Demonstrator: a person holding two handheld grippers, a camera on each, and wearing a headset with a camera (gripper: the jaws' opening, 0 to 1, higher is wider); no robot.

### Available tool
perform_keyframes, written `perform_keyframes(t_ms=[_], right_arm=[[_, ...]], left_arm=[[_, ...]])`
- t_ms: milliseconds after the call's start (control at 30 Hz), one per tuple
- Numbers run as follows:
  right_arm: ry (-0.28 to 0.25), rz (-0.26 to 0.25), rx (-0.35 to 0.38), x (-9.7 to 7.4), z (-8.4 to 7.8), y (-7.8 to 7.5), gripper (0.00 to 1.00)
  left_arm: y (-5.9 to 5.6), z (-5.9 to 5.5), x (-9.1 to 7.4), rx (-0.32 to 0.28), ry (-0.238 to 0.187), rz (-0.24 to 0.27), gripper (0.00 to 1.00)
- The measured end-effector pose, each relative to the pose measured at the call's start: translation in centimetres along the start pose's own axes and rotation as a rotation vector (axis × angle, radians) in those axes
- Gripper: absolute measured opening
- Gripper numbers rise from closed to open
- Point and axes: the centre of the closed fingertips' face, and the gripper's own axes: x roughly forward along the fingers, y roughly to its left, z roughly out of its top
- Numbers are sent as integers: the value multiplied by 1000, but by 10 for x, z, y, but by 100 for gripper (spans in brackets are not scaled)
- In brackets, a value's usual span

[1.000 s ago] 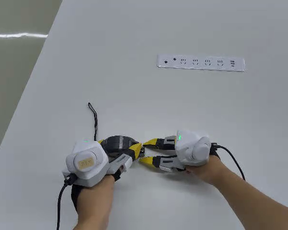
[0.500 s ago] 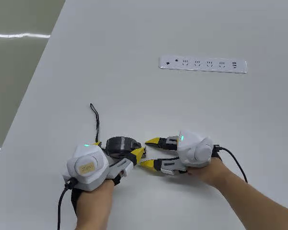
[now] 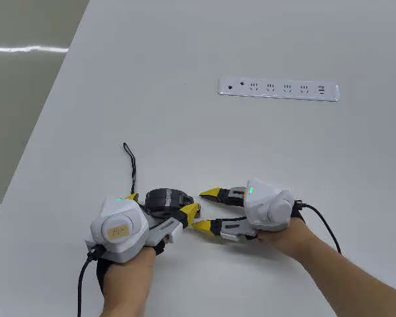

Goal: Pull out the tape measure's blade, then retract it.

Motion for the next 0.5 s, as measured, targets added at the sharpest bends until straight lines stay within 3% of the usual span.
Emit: perform_keyframes(t_ms=[100, 233, 367, 433, 500], right_arm=[[-11, -5, 22, -1, 1, 3, 40], [-25, -13, 40, -2, 5, 5, 41], [-24, -28, 81, -6, 3, 5, 44], [-46, -40, 91, -9, 6, 4, 44], [-50, -49, 98, -11, 8, 5, 44]], left_arm=[[1, 0, -1, 38, 3, -11, 80], [2, 2, -2, 44, 0, -35, 79], [-4, 2, -3, 54, 13, -82, 79], [-6, 3, -4, 117, 24, -99, 79], [-9, 3, -5, 128, 22, -114, 78]])
